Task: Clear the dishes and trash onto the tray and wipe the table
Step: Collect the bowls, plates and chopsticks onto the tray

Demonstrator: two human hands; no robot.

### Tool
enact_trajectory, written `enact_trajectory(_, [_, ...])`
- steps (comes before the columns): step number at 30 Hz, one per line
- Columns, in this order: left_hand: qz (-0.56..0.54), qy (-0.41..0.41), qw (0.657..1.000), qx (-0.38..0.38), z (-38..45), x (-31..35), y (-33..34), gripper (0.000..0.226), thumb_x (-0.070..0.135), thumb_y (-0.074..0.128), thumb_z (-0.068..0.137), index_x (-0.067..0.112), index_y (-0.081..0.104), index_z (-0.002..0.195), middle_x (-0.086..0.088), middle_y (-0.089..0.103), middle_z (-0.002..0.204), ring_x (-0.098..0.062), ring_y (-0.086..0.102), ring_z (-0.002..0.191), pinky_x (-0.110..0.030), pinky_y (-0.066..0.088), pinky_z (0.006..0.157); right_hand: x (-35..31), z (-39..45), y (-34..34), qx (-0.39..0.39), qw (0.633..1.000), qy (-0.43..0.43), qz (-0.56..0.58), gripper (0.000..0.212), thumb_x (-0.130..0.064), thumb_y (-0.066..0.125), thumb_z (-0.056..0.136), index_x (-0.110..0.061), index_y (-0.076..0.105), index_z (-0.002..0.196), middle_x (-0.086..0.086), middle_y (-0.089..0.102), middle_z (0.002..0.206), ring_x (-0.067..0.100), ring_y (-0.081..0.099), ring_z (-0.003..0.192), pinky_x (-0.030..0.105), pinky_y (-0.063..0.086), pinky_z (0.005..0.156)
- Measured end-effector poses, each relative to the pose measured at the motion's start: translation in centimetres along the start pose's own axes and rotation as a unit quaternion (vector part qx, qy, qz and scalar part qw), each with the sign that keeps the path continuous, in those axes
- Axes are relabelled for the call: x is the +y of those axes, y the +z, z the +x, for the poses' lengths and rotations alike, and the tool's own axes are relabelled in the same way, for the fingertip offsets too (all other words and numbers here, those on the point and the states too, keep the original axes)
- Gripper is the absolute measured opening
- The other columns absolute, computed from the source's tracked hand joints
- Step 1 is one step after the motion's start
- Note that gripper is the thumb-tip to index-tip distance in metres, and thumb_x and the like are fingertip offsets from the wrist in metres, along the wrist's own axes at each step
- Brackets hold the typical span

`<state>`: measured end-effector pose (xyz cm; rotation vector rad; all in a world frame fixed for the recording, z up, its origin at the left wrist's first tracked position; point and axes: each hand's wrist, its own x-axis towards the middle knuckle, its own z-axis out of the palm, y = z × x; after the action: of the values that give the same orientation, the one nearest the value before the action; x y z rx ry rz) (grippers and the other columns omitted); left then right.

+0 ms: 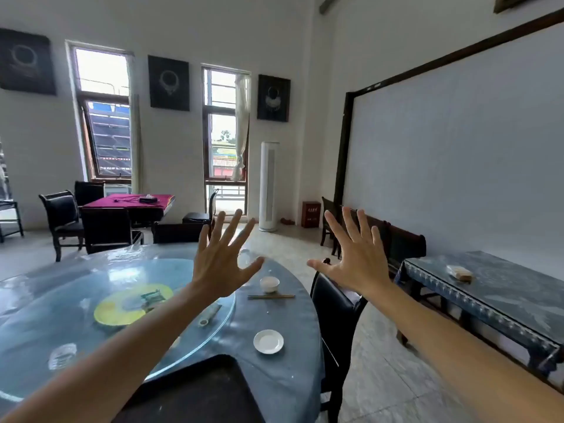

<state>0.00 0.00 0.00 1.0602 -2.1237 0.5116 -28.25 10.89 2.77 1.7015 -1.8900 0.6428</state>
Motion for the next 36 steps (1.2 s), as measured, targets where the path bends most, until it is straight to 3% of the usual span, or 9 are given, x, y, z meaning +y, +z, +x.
enact_trajectory(3, [0.002, -0.036, 0.999, -0.036, -0.2, -0.1, 4.0, 0.085, 0.077, 0.032, 0.088, 0.037, 0.015, 0.161, 0.006, 0.002, 0.17, -0.027, 0.0, 0.157, -0.058, 0.009, 0.122, 1.7, 0.6, 3.7, -0.027, 0.999, -0.007, 0.021, 0.112, -0.097, 0.042, 0.074, -0.047, -0.007, 0.162, -0.002, -0.011, 0.173, 0.024, -0.017, 0.158, 0.056, 0.002, 0.126])
enact_trajectory(9, [-0.001, -0.062, 0.992, -0.113, -1.7, -1.1, 12.6, 0.086, 0.078, 0.03, 0.087, 0.039, 0.011, 0.161, 0.006, 0.0, 0.17, -0.026, -0.001, 0.157, -0.058, 0.009, 0.123, 3.4, 1.7, 13.1, -0.086, 0.994, -0.015, 0.072, 0.108, -0.094, 0.044, 0.077, -0.05, -0.01, 0.16, -0.003, -0.011, 0.173, 0.025, -0.014, 0.159, 0.055, 0.003, 0.127])
enact_trajectory(17, [-0.029, -0.108, 0.971, -0.213, -1.0, -6.2, 23.7, 0.087, 0.083, 0.017, 0.082, 0.045, -0.002, 0.159, 0.011, -0.011, 0.167, -0.025, -0.009, 0.156, -0.054, 0.001, 0.125, 3.5, 4.9, 26.9, -0.175, 0.981, 0.011, 0.088, 0.11, -0.095, 0.035, 0.073, -0.045, -0.002, 0.163, -0.001, -0.002, 0.174, 0.028, -0.008, 0.16, 0.055, 0.006, 0.126])
enact_trajectory(22, [-0.083, -0.156, 0.95, -0.258, 0.3, -10.4, 29.4, 0.088, 0.082, 0.012, 0.08, 0.047, -0.006, 0.158, 0.014, -0.019, 0.165, -0.018, -0.019, 0.152, -0.048, -0.003, 0.126, 4.1, 9.2, 33.3, -0.233, 0.965, 0.036, 0.118, 0.105, -0.086, 0.053, 0.081, -0.047, -0.001, 0.163, -0.003, -0.001, 0.174, 0.023, -0.01, 0.16, 0.053, 0.008, 0.128])
enact_trajectory(27, [-0.117, -0.198, 0.929, -0.289, 0.5, -13.2, 33.3, 0.085, 0.081, 0.015, 0.081, 0.048, -0.003, 0.158, 0.015, -0.019, 0.165, -0.017, -0.018, 0.153, -0.046, -0.004, 0.125, 4.9, 12.6, 38.5, -0.279, 0.945, 0.076, 0.154, 0.104, -0.082, 0.058, 0.082, -0.049, 0.001, 0.162, -0.005, -0.002, 0.174, 0.02, -0.012, 0.16, 0.053, 0.013, 0.129])
enact_trajectory(31, [-0.172, -0.253, 0.894, -0.328, 1.2, -14.3, 36.9, 0.083, 0.078, 0.028, 0.086, 0.045, 0.005, 0.159, 0.016, -0.015, 0.166, -0.017, -0.016, 0.154, -0.049, 0.006, 0.126, 5.8, 14.8, 42.7, -0.311, 0.933, 0.07, 0.164, 0.103, -0.08, 0.06, 0.082, -0.049, 0.004, 0.162, -0.004, 0.003, 0.174, 0.02, -0.01, 0.16, 0.051, 0.011, 0.129])
enact_trajectory(33, [-0.217, -0.308, 0.863, -0.336, 1.9, -14.2, 39.3, 0.074, 0.062, 0.045, 0.097, 0.043, 0.013, 0.16, 0.016, -0.01, 0.168, -0.018, -0.007, 0.157, -0.047, 0.012, 0.125, 6.4, 16.1, 45.2, -0.32, 0.928, 0.069, 0.178, 0.101, -0.077, 0.062, 0.083, -0.048, 0.007, 0.162, -0.003, 0.01, 0.174, 0.019, -0.008, 0.16, 0.049, 0.011, 0.129])
enact_trajectory(36, [-0.267, -0.378, 0.828, -0.316, 3.4, -13.8, 43.4, 0.068, 0.044, 0.054, 0.1, 0.034, 0.022, 0.16, 0.008, 0.004, 0.17, -0.018, 0.008, 0.157, -0.041, 0.013, 0.125, 7.5, 18.4, 49.5, -0.33, 0.92, 0.088, 0.192, 0.098, -0.075, 0.063, 0.084, -0.05, 0.01, 0.162, -0.001, 0.019, 0.172, 0.018, -0.004, 0.16, 0.049, 0.022, 0.126])
